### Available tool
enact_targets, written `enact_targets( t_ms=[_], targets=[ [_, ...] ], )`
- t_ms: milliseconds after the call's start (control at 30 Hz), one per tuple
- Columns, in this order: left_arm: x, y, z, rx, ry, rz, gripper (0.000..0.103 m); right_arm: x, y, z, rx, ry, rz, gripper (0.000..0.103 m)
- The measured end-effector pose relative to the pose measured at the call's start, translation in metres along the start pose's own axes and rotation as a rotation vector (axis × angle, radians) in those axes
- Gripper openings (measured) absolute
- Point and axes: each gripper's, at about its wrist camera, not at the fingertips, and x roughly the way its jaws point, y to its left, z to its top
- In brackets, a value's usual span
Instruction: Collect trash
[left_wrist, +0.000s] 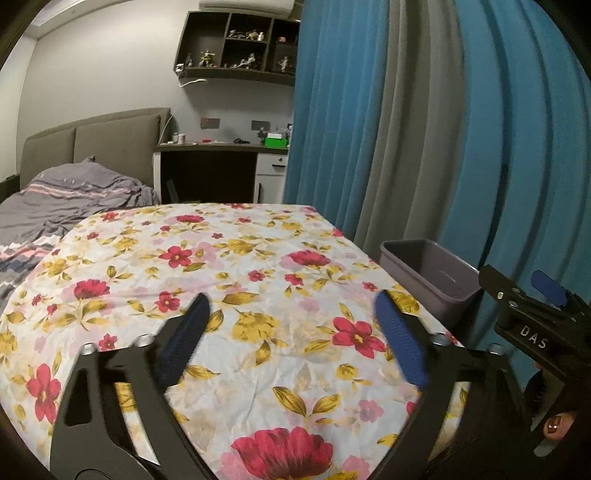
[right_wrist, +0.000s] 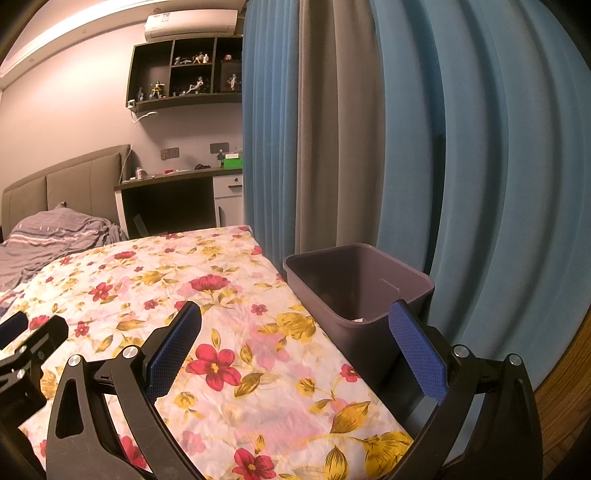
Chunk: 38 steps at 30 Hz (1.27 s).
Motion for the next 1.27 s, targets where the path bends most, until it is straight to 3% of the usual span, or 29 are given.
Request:
enact_targets(
  t_ms=[567, 1100, 1267],
  targets=[
    [0.001, -0.0028, -0.0004, 0.004, 0.016, -0.009, 0.076, -0.0007, 0.0034, -0.0025, 0.004, 0.0, 0.001, 0.097],
    [-0.0009, 0.0014, 0.0034, 0.011, -0.001, 0.035, 0.093, -0.0009, 0.0075, 0.0016, 0.014, -0.009, 0.0, 0.097],
    [0.0009, 0.005, 0.0049, -0.001, 0.008, 0.051, 0.095, 0.0003, 0.0085, 0.0034, 0.018, -0.009, 0.0, 0.097]
  ],
)
